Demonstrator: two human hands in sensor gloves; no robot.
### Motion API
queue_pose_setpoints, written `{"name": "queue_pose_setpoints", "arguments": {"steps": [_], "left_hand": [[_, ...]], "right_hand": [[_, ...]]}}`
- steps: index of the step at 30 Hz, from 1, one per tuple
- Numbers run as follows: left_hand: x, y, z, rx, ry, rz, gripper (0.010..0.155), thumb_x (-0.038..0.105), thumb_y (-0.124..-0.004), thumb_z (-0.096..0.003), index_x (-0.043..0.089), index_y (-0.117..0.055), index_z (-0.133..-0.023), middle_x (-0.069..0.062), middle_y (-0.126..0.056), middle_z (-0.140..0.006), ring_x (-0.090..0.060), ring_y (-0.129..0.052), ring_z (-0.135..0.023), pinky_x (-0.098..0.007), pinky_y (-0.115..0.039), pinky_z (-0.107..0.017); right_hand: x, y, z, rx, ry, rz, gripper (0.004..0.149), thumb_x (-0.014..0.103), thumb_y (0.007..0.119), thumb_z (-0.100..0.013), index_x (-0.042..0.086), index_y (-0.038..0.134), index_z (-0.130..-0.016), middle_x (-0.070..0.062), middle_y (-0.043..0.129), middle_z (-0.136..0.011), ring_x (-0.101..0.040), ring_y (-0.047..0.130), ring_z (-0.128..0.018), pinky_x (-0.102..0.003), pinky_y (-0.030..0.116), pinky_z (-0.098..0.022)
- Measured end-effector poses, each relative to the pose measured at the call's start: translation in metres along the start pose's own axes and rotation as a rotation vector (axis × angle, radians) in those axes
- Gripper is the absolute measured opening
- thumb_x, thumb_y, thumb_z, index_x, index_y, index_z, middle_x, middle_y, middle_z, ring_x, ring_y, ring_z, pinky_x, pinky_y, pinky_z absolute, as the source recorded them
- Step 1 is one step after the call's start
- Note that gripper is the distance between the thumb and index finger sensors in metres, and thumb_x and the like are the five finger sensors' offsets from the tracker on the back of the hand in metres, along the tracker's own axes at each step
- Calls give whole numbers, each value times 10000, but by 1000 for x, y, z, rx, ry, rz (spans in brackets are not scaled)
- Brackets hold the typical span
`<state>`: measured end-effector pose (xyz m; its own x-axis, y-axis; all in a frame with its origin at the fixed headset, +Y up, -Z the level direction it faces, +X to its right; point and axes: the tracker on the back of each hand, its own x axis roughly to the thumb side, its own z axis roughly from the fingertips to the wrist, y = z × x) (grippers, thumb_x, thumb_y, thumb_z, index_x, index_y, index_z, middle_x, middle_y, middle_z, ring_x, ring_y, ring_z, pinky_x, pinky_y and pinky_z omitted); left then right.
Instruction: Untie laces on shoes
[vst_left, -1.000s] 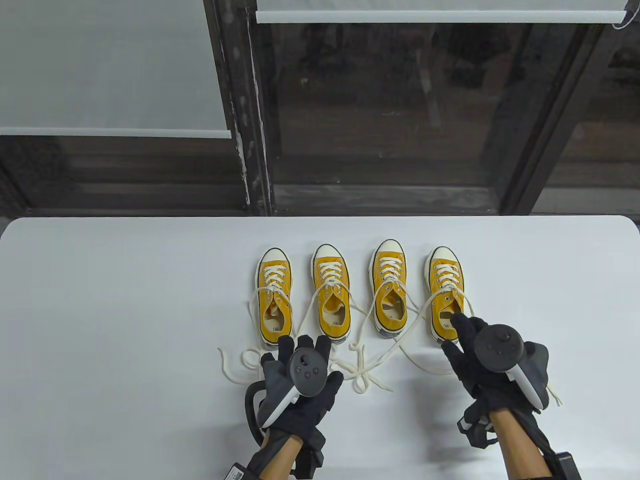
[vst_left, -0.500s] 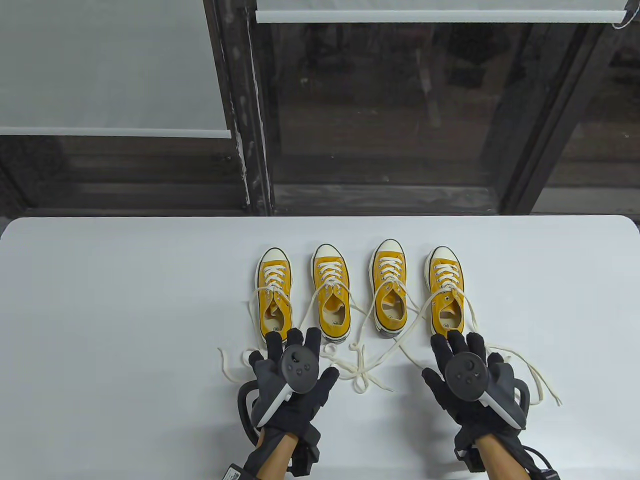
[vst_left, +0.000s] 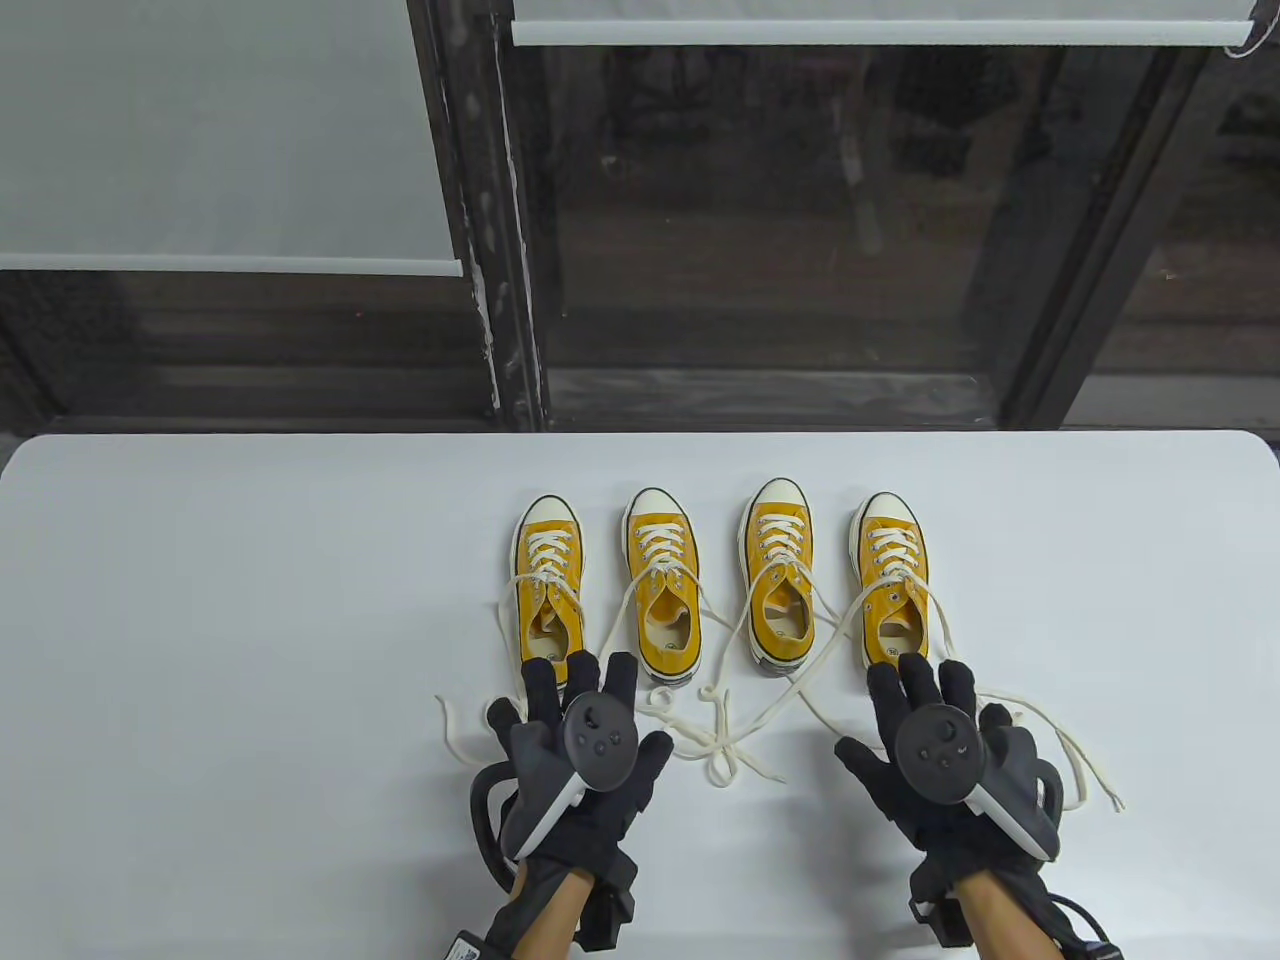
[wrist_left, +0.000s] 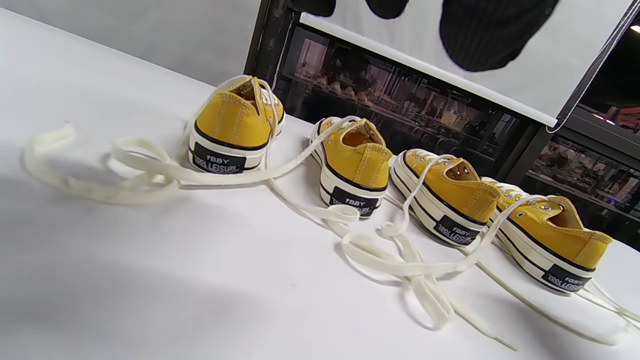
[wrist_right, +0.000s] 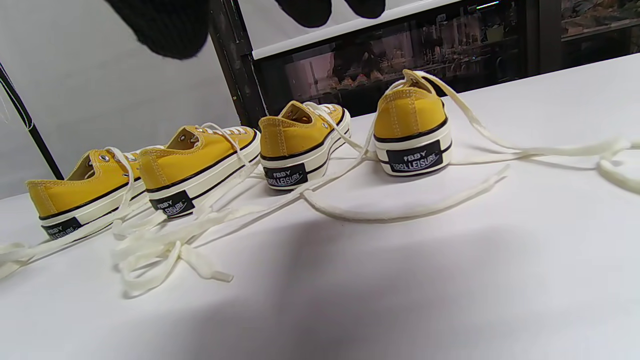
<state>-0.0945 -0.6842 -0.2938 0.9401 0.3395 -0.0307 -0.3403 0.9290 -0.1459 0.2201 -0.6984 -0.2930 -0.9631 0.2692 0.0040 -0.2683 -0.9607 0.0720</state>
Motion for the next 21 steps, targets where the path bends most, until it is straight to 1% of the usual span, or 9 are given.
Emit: {"name": "queue_pose_setpoints", "arguments": {"steps": [2, 6, 21], "left_hand": [[0, 0, 0, 1, 0, -4, 788, 616, -706, -546, 395, -310, -1190, 1, -236, -1319, -365, -25, -1199, -731, -68, -785], [1, 0, 0, -2, -1, -8, 786, 615, -706, -545, 395, -313, -1190, 4, -237, -1319, -365, -26, -1199, -732, -69, -784], [-2, 0, 1, -6, 11, 2, 782, 611, -704, -547, 384, -327, -1192, 0, -244, -1317, -368, -39, -1199, -734, -74, -784]], "right_hand": [[0, 0, 0, 3, -2, 0, 827, 659, 587, -604, 196, 281, -1218, -142, 216, -1242, -485, 109, -1107, -736, 230, -703], [-2, 0, 0, 12, 11, -3, 846, 671, 568, -602, 164, 286, -1218, -172, 208, -1235, -494, 101, -1101, -740, 222, -699], [1, -1, 1, 18, -13, -21, 811, 651, 571, -611, 175, 320, -1217, -184, 218, -1231, -501, 113, -1097, -738, 231, -700]]}}
